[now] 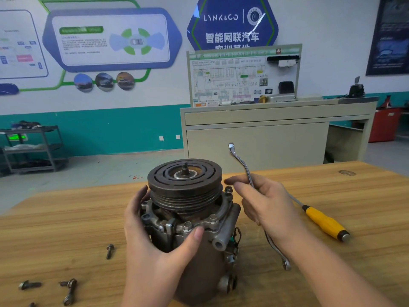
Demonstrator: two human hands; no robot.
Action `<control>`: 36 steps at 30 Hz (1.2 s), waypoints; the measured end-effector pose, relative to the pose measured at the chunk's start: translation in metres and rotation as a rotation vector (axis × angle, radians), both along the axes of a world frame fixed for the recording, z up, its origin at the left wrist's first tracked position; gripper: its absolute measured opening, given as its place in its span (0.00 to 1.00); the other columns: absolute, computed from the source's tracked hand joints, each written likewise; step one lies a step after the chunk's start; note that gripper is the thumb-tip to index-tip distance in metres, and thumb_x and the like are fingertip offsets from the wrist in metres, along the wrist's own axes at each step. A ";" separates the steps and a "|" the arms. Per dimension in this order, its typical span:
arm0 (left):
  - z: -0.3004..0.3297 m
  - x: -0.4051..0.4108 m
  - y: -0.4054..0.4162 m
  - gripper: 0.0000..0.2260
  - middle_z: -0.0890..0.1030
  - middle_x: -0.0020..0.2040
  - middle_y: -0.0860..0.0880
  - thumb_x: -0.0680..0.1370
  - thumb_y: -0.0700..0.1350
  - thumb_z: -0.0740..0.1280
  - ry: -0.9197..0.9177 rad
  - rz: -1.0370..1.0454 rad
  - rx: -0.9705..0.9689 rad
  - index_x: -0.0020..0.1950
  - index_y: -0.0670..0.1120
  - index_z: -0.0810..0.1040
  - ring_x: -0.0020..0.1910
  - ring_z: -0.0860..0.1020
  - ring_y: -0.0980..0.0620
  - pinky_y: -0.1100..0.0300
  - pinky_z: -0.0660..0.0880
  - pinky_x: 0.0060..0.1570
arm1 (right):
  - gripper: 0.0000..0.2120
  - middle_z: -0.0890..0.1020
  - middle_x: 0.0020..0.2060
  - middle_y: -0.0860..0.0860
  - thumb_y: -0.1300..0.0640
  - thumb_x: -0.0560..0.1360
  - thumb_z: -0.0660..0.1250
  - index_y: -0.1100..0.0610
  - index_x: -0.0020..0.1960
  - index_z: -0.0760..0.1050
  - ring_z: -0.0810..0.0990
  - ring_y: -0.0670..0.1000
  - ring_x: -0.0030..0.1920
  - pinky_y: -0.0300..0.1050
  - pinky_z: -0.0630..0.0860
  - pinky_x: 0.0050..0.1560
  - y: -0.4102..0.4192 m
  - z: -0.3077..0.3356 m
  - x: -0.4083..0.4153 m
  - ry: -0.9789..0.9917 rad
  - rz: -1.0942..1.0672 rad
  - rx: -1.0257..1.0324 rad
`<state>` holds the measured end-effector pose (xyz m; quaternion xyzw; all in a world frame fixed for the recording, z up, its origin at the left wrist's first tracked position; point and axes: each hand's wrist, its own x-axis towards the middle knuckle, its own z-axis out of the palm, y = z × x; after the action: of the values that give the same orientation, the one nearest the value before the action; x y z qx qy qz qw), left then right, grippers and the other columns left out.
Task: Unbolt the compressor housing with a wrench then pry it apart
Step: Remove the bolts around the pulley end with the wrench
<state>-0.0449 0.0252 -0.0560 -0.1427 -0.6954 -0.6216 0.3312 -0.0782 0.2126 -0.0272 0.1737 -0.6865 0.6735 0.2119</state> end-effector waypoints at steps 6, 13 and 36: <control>-0.001 -0.001 -0.001 0.41 0.70 0.67 0.55 0.52 0.61 0.74 -0.001 -0.007 0.002 0.64 0.68 0.62 0.66 0.69 0.60 0.62 0.65 0.63 | 0.04 0.69 0.17 0.44 0.59 0.73 0.67 0.54 0.45 0.80 0.64 0.40 0.17 0.32 0.59 0.22 -0.001 0.000 0.001 -0.007 0.067 -0.010; -0.002 -0.001 -0.001 0.40 0.70 0.67 0.55 0.54 0.62 0.74 0.019 -0.004 -0.009 0.64 0.69 0.62 0.67 0.69 0.59 0.60 0.65 0.65 | 0.03 0.70 0.17 0.44 0.56 0.73 0.68 0.53 0.46 0.79 0.66 0.40 0.18 0.30 0.62 0.22 0.001 0.000 -0.001 0.000 0.057 0.011; 0.001 0.002 -0.001 0.40 0.71 0.67 0.54 0.49 0.62 0.75 -0.033 0.001 -0.011 0.59 0.76 0.64 0.66 0.71 0.55 0.50 0.66 0.68 | 0.02 0.72 0.19 0.43 0.56 0.71 0.70 0.52 0.40 0.82 0.68 0.40 0.19 0.26 0.62 0.23 0.005 0.001 -0.002 0.002 0.003 0.010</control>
<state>-0.0425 0.0246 -0.0553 -0.1341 -0.7042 -0.6199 0.3191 -0.0801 0.2176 -0.0260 0.1761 -0.6895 0.6702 0.2107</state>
